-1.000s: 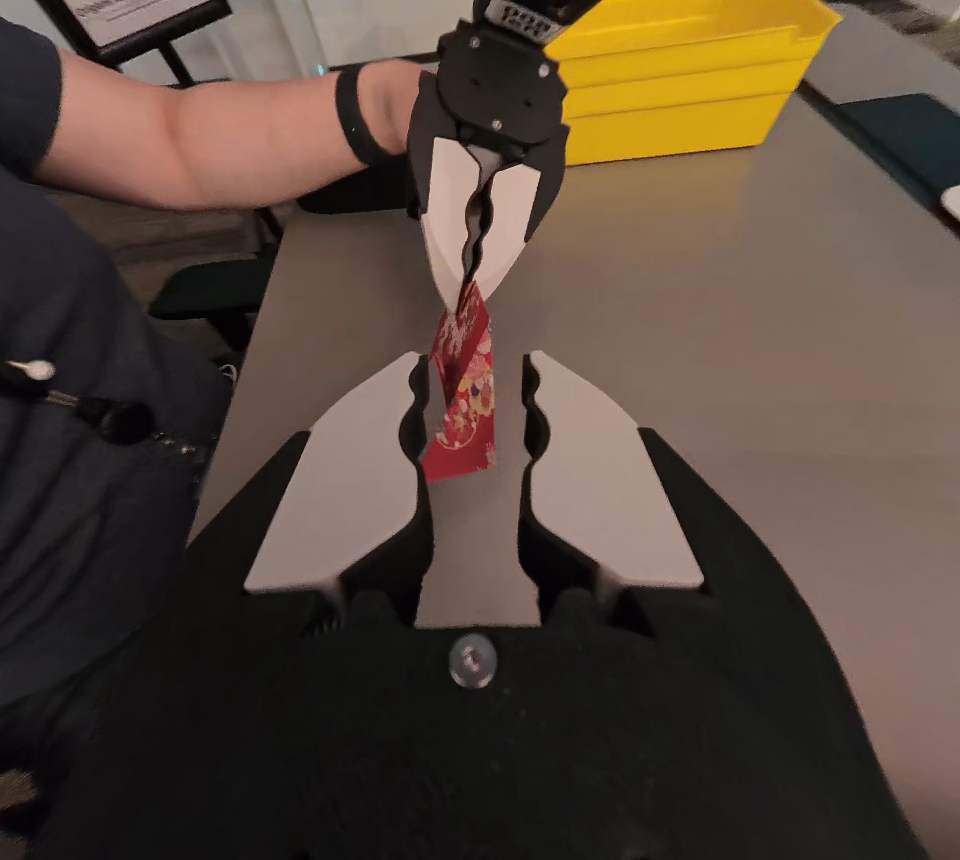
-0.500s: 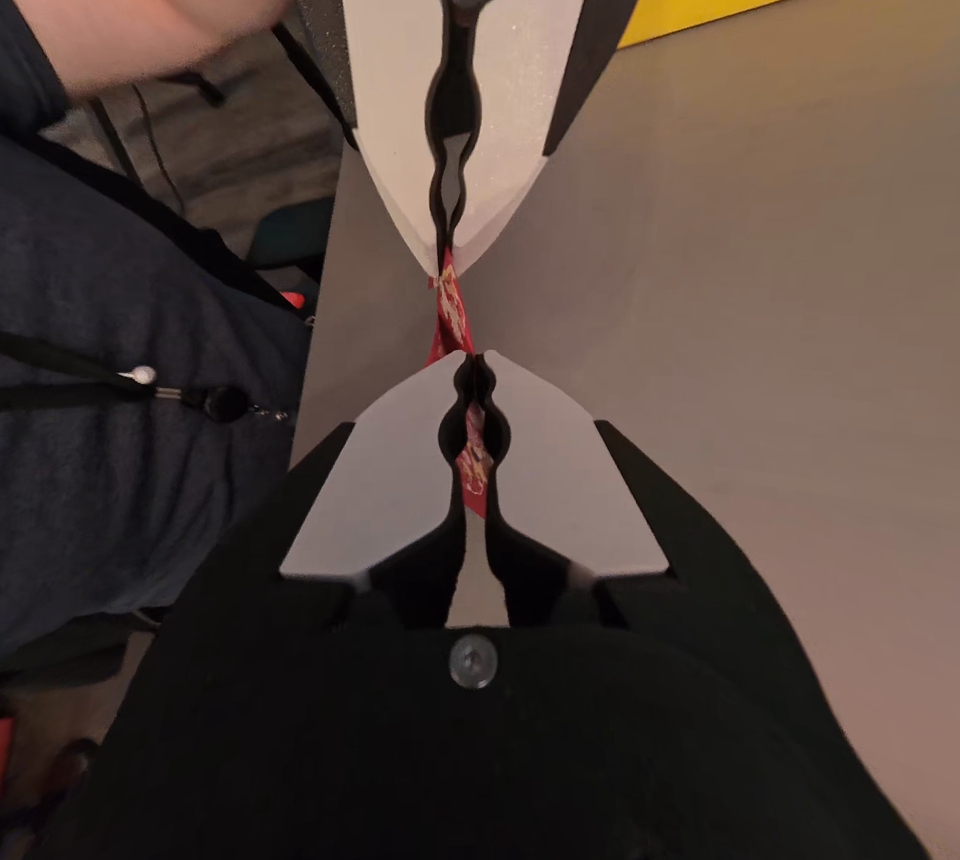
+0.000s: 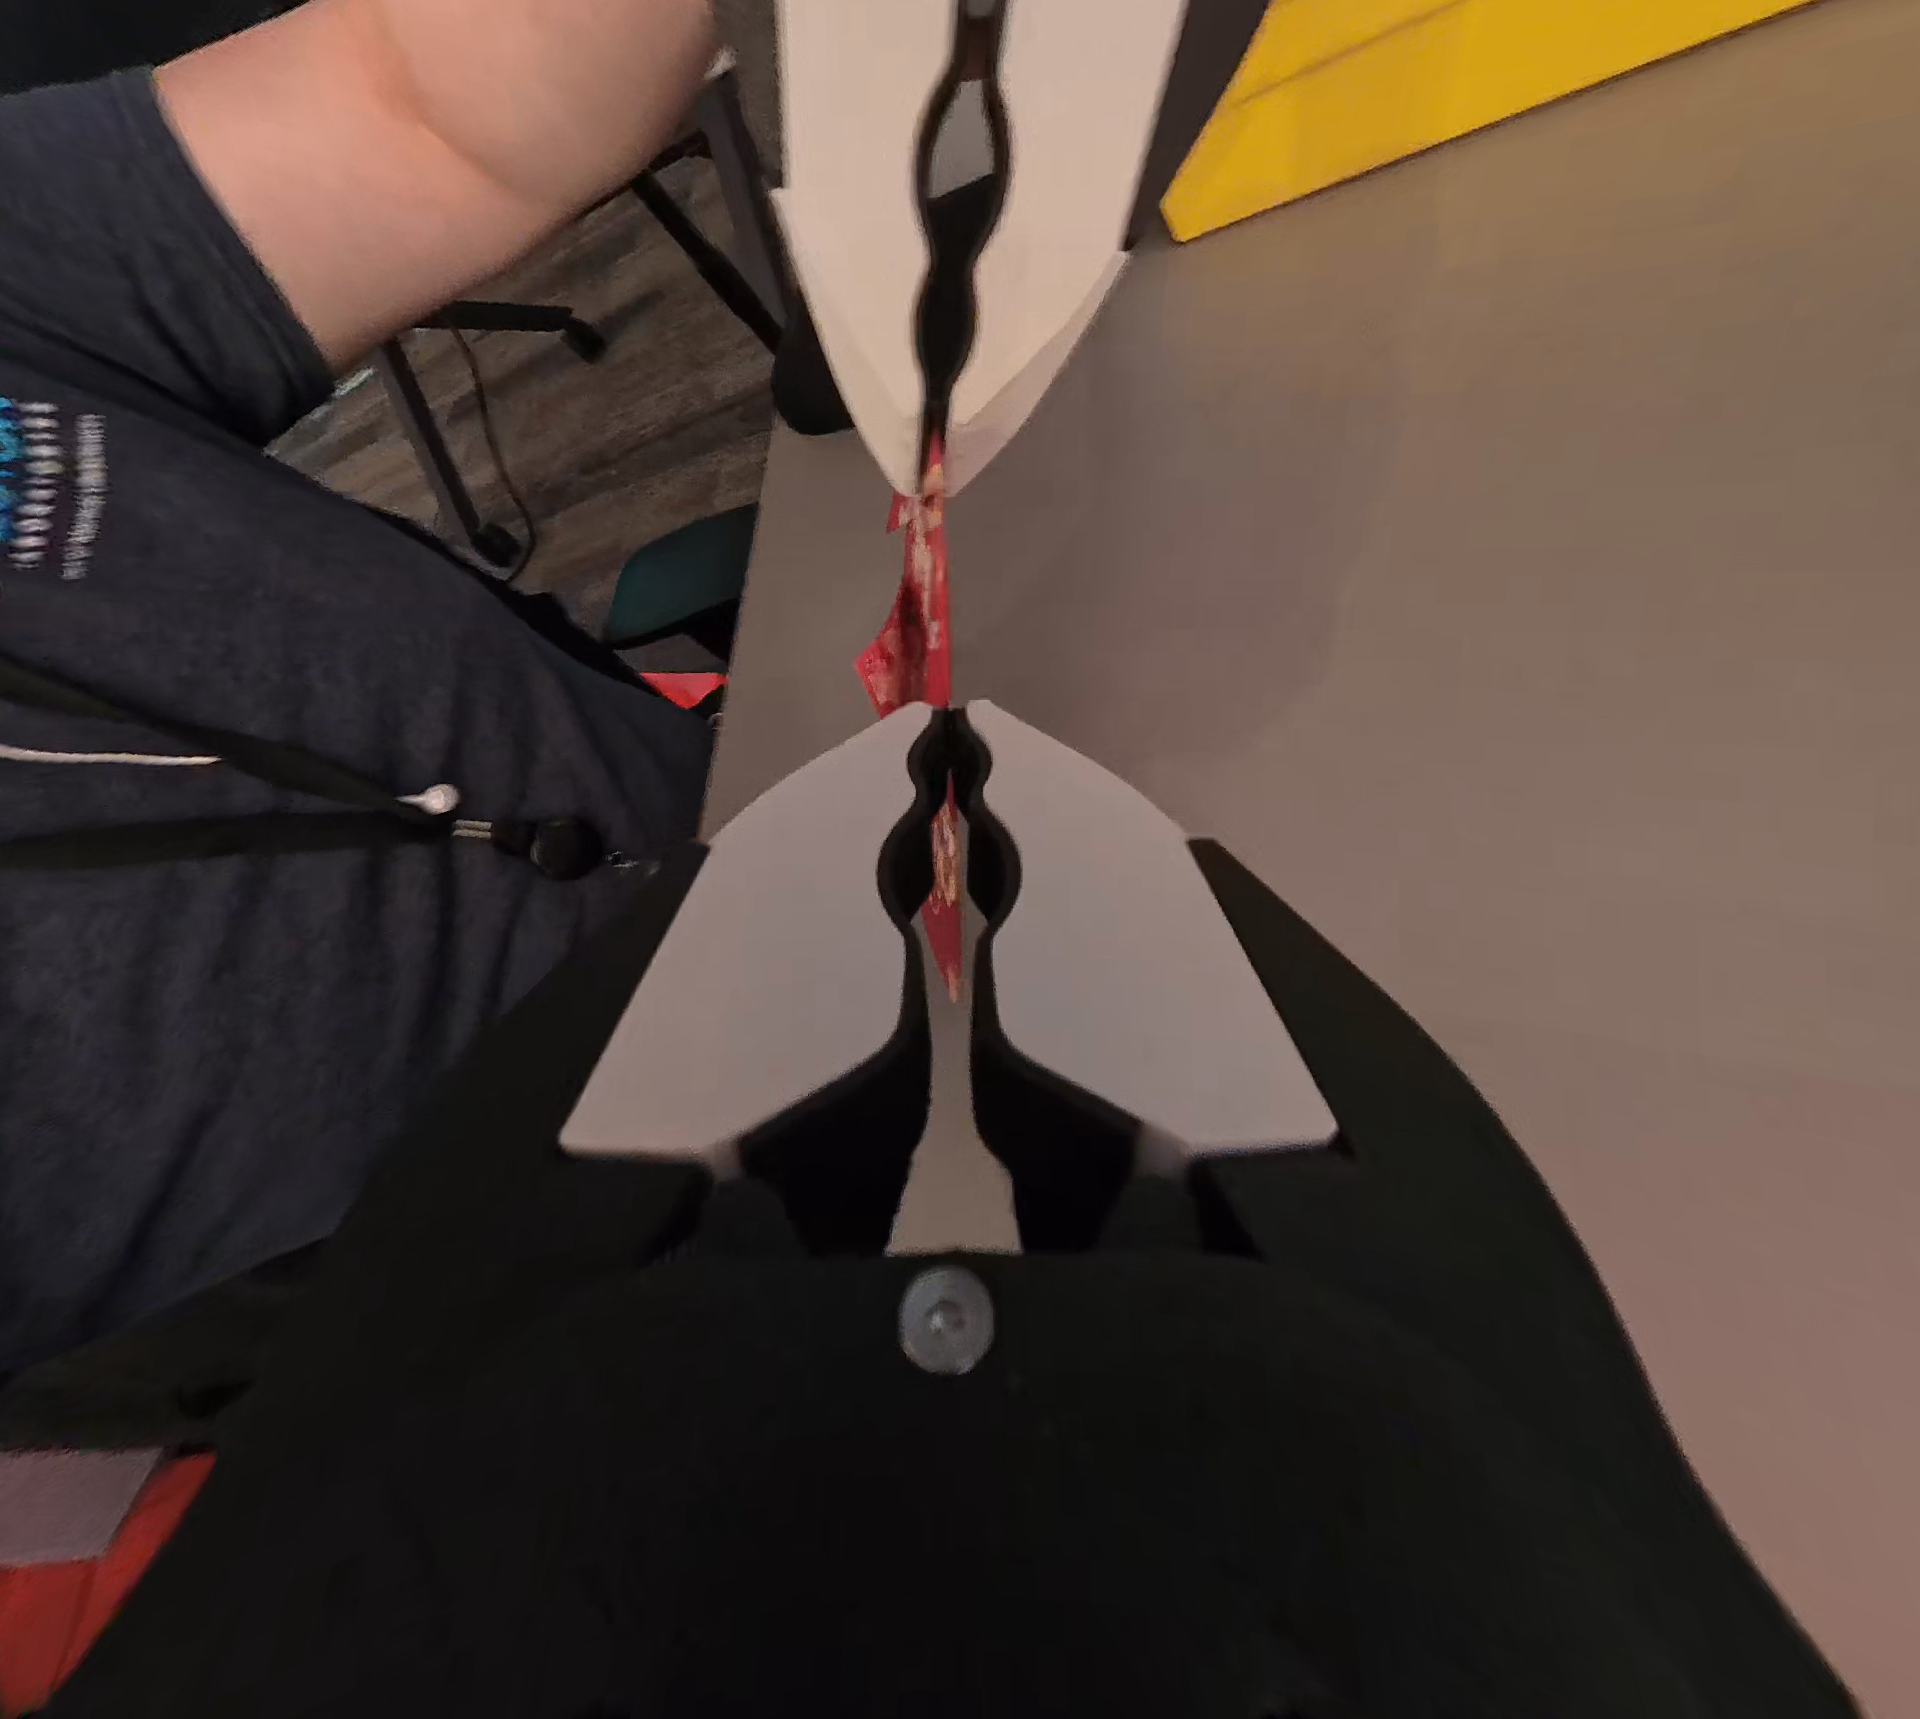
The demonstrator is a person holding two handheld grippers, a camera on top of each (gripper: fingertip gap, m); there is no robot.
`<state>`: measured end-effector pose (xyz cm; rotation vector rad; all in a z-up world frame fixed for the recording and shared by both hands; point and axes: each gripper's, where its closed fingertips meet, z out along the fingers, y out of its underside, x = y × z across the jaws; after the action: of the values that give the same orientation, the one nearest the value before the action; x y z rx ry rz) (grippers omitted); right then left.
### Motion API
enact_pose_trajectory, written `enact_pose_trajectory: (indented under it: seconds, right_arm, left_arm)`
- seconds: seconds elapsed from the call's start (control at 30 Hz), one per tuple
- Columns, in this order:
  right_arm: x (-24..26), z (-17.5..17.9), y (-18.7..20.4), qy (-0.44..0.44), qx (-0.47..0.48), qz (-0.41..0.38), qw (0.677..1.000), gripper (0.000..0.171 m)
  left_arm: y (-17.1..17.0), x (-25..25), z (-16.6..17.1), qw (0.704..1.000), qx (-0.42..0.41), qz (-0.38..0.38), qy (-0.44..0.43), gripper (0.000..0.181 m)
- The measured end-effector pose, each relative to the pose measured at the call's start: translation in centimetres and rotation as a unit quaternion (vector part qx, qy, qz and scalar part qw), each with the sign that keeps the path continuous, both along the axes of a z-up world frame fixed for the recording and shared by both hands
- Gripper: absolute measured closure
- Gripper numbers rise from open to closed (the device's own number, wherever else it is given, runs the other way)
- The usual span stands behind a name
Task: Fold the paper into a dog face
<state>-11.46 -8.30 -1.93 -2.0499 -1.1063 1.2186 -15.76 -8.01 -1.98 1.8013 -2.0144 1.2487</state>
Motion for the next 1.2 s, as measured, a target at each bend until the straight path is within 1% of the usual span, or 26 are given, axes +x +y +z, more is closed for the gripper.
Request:
enact_pose_trajectory:
  seconds: [0.03, 0.1, 0.13, 0.17, 0.2, 0.23, 0.4, 0.53, 0.67, 0.77, 0.8, 0.87, 0.9, 0.97, 1.0, 1.03, 1.07, 1.1, 1.13, 1.17, 1.2]
  right_arm:
    - [-0.2, 0.4, -0.3, 0.014, -0.008, 0.013, 1.000, 0.167]
    - [0.0, 0.4, -0.2, 0.010, -0.026, 0.007, 1.000, 0.131]
    - [0.2, 0.0, -0.2, -0.002, -0.032, 0.009, 0.999, 0.132]
    - [0.5, -0.4, -0.2, -0.009, -0.033, 0.014, 0.999, 0.142]
    - [0.6, -0.6, -0.4, -0.011, -0.032, 0.022, 0.999, 0.163]
    - [0.6, -0.5, -0.4, -0.003, -0.028, 0.026, 0.999, 0.170]
    - [0.7, -0.9, 0.3, 0.001, -0.055, 0.010, 0.998, 0.169]
    - [1.0, -0.3, 0.6, 0.024, -0.085, 0.003, 0.996, 0.170]
    - [1.7, 0.6, 0.8, 0.037, -0.083, -0.009, 0.996, 0.169]
    - [1.8, 1.7, 1.0, 0.072, -0.094, -0.013, 0.993, 0.170]
    - [1.9, 1.9, 1.0, 0.077, -0.092, -0.012, 0.993, 0.170]
    - [1.9, 2.1, 0.9, 0.080, -0.091, -0.009, 0.993, 0.170]
    - [2.1, 2.2, 1.1, 0.080, -0.086, -0.016, 0.993, 0.170]
    - [2.4, 3.3, 1.5, 0.111, -0.065, -0.033, 0.991, 0.168]
    - [2.5, 4.1, 1.8, 0.136, -0.045, -0.045, 0.989, 0.162]
    - [2.8, 5.1, 2.1, 0.161, -0.014, -0.062, 0.985, 0.149]
    - [3.1, 6.2, 2.2, 0.186, 0.030, -0.076, 0.979, 0.143]
    - [3.6, 7.1, 2.3, 0.202, 0.085, -0.099, 0.971, 0.143]
    - [4.1, 7.7, 2.6, 0.205, 0.146, -0.133, 0.959, 0.136]
    - [4.4, 8.5, 2.7, 0.219, 0.204, -0.167, 0.939, 0.121]
    - [4.8, 9.4, 2.6, 0.244, 0.249, -0.203, 0.915, 0.116]
  left_arm:
    - [0.0, -0.1, 0.2, 1.000, -0.004, -0.002, -0.001, 0.181]
    - [0.0, -0.4, 0.8, 1.000, -0.014, -0.002, -0.007, 0.181]
    - [0.0, -0.5, 1.1, 1.000, -0.021, -0.002, -0.013, 0.181]
    - [0.1, -0.5, 1.5, 0.999, -0.027, 0.002, -0.017, 0.181]
    - [0.2, -0.5, 1.6, 0.999, -0.032, 0.007, -0.019, 0.181]
    - [0.4, -0.6, 1.7, 0.999, -0.038, 0.012, -0.017, 0.181]
    - [1.7, -0.3, 1.0, 0.997, -0.052, 0.048, -0.003, 0.181]
    - [2.2, -0.1, 1.9, 0.995, -0.054, 0.057, -0.053, 0.180]
    - [2.2, -0.6, 2.3, 0.994, -0.033, 0.059, -0.088, 0.167]
    - [2.0, 0.0, 2.5, 0.990, -0.028, 0.075, -0.116, 0.165]
    - [2.2, 0.4, 2.6, 0.988, -0.027, 0.088, -0.126, 0.165]
    - [2.4, 1.1, 2.7, 0.983, -0.030, 0.106, -0.147, 0.181]
    - [2.5, 1.3, 2.8, 0.981, -0.027, 0.110, -0.157, 0.181]
    - [2.9, 1.5, 3.2, 0.974, -0.012, 0.123, -0.187, 0.181]
    - [3.1, 1.6, 3.8, 0.970, -0.011, 0.132, -0.205, 0.181]
    - [3.3, 1.6, 4.6, 0.965, -0.017, 0.142, -0.221, 0.181]
    - [3.6, 1.7, 5.6, 0.959, -0.025, 0.155, -0.238, 0.181]
    - [3.9, 1.7, 6.6, 0.951, -0.034, 0.170, -0.255, 0.181]
    - [4.2, 1.6, 7.6, 0.944, -0.042, 0.184, -0.271, 0.181]
    - [4.5, 1.6, 8.6, 0.937, -0.051, 0.197, -0.285, 0.181]
    - [4.6, 1.6, 9.6, 0.929, -0.062, 0.202, -0.302, 0.181]
